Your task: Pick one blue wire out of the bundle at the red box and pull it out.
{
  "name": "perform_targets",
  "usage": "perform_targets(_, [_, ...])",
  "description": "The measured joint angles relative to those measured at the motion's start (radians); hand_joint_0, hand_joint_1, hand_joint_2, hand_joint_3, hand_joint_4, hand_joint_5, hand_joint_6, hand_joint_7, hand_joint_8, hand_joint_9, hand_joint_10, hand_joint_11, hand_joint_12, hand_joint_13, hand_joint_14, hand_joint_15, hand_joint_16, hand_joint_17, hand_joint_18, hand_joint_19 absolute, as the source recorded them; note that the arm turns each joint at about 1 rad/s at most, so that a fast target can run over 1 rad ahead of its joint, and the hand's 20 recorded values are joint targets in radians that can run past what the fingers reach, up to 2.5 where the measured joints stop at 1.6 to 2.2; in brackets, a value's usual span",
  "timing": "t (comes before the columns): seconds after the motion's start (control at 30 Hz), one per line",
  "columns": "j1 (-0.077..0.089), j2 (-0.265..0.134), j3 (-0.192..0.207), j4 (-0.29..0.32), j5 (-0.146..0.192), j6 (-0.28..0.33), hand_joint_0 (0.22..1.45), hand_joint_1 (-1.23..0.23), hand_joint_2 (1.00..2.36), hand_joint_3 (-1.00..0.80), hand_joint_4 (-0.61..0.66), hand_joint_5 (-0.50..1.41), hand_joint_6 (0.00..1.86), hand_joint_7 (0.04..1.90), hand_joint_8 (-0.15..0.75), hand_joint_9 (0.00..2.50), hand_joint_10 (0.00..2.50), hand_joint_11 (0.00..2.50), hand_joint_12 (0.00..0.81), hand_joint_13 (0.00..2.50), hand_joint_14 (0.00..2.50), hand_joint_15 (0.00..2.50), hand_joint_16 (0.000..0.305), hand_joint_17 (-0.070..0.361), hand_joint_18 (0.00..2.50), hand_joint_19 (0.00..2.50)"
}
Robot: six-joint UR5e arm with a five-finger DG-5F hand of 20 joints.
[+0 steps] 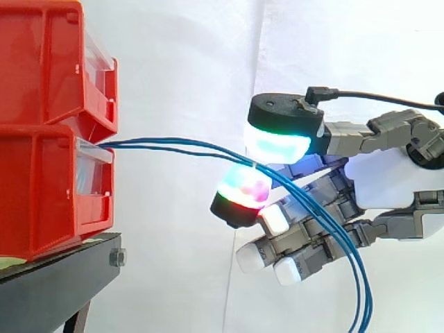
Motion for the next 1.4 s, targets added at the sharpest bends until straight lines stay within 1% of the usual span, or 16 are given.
perform_targets(0.1, [0.000,0.000,0.000,-0.001,0.000,0.000,0.60,-0.68,1.01,-0.34,0.24,-0.19,0.90,0.97,0.405,0.98,0.02,0.66,0.460,0.83,0.01,0.37,0.061,0.136,0.81,0.44])
perform_targets(0.17, [0.000,0.001,0.000,-0.001,0.000,0.000,0.62,-0.73,1.01,-0.29,0.23,-0.19,0.91,0.98,0.406,0.99,0.01,0.67,0.461,0.83,0.01,0.36,0.060,0.136,0.81,0.44])
perform_targets(0.3, [0.000,0.000,0.000,-0.001,0.000,-0.002,0.64,-0.79,1.02,-0.23,0.18,-0.20,0.92,1.02,0.402,0.97,0.02,0.68,0.459,0.85,0.01,0.37,0.060,0.135,0.83,0.42])
perform_targets(0.43, [0.000,0.001,0.000,-0.001,0.001,-0.003,0.67,-0.83,1.02,-0.20,0.18,-0.21,0.93,0.98,0.394,0.94,0.01,0.69,0.454,0.84,0.01,0.36,0.060,0.135,0.84,0.40])
perform_targets(0.57, [0.000,0.001,0.000,-0.001,0.001,-0.001,0.69,-0.84,1.02,-0.23,0.18,-0.21,0.93,0.96,0.390,0.92,0.01,0.69,0.451,0.84,0.01,0.36,0.060,0.134,0.83,0.39])
perform_targets(0.6, [0.000,0.001,0.000,-0.001,0.001,-0.001,0.71,-0.86,1.02,-0.25,0.18,-0.22,0.92,0.95,0.385,0.90,0.02,0.68,0.440,0.81,0.01,0.36,0.060,0.135,0.83,0.37])
perform_targets(0.77, [0.000,0.002,0.000,-0.001,0.001,0.000,0.75,-0.86,1.01,-0.30,0.17,-0.23,0.92,0.94,0.372,0.85,0.01,0.68,0.444,0.80,0.01,0.35,0.059,0.134,0.81,0.36])
perform_targets(1.0, [0.000,0.010,0.001,-0.001,0.001,-0.001,0.80,-0.85,1.01,-0.29,0.23,-0.23,0.92,0.93,0.365,0.86,0.01,0.68,0.440,0.79,0.01,0.36,0.059,0.132,0.78,0.39])
perform_targets(1.1, [0.000,0.010,0.001,-0.001,0.001,0.000,0.81,-0.84,1.01,-0.29,0.23,-0.23,0.92,0.92,0.365,0.87,0.01,0.67,0.439,0.79,0.01,0.36,0.058,0.131,0.77,0.40])
perform_targets(1.27, [0.000,0.011,0.001,-0.001,0.001,-0.001,0.81,-0.84,1.01,-0.29,0.25,-0.23,0.92,0.93,0.362,0.87,0.01,0.67,0.441,0.79,0.01,0.36,0.058,0.131,0.78,0.40])
perform_targets(1.33, [0.000,0.011,0.001,-0.001,0.001,-0.001,0.78,-0.85,1.02,-0.27,0.28,-0.22,0.92,0.93,0.363,0.87,0.01,0.67,0.443,0.79,0.01,0.36,0.059,0.132,0.79,0.38])
perform_targets(1.4, [0.000,0.011,0.001,-0.001,0.001,0.000,0.70,-0.85,1.01,-0.25,0.28,-0.22,0.91,0.93,0.359,0.86,0.02,0.66,0.444,0.77,0.01,0.35,0.060,0.134,0.78,0.39])
